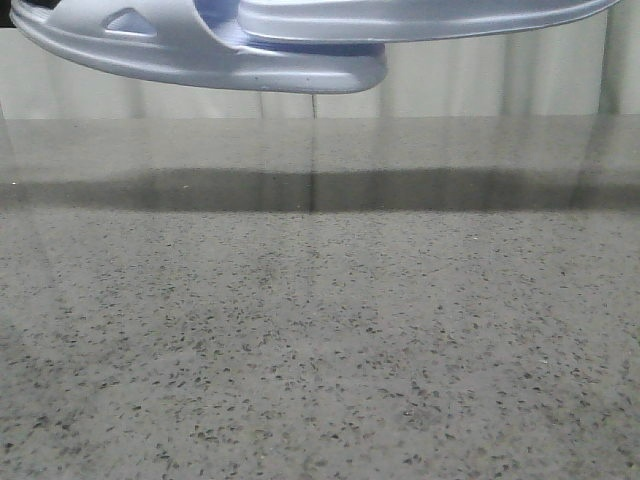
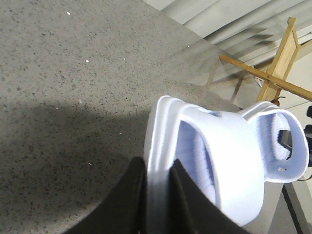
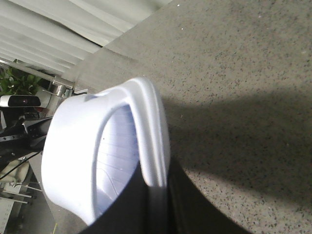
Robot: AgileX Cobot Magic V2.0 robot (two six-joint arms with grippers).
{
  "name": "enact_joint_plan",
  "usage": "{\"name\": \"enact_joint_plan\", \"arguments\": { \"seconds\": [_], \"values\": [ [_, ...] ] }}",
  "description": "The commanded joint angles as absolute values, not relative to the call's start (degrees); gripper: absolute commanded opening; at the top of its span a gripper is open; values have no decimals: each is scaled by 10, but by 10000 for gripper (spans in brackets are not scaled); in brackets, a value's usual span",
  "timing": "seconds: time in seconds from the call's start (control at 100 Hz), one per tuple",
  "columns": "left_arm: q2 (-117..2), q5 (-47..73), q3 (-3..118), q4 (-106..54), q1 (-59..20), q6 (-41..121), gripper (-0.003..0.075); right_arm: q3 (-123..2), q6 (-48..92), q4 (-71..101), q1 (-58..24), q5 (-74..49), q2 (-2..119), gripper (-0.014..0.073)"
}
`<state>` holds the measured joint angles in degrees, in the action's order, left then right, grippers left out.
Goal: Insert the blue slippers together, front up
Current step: 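Bring the slippers together, stacking the right gripper's slipper onto the other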
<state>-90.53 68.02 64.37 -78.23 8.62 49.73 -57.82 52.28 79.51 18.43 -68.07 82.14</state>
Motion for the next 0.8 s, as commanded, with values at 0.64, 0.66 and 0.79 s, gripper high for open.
{"name": "enact_joint_plan", "arguments": {
  "seconds": [0.64, 0.66, 0.79],
  "values": [
    [-880, 726, 660, -870, 21, 491, 16, -602, 576, 896, 15, -633, 912, -106],
    [-880, 726, 660, -870, 21, 491, 16, -605, 576, 896, 10, -633, 914, -106],
    [-882, 726, 660, -866, 19, 491, 16, -632, 576, 897, -23, -636, 938, -106]
  ]
}}
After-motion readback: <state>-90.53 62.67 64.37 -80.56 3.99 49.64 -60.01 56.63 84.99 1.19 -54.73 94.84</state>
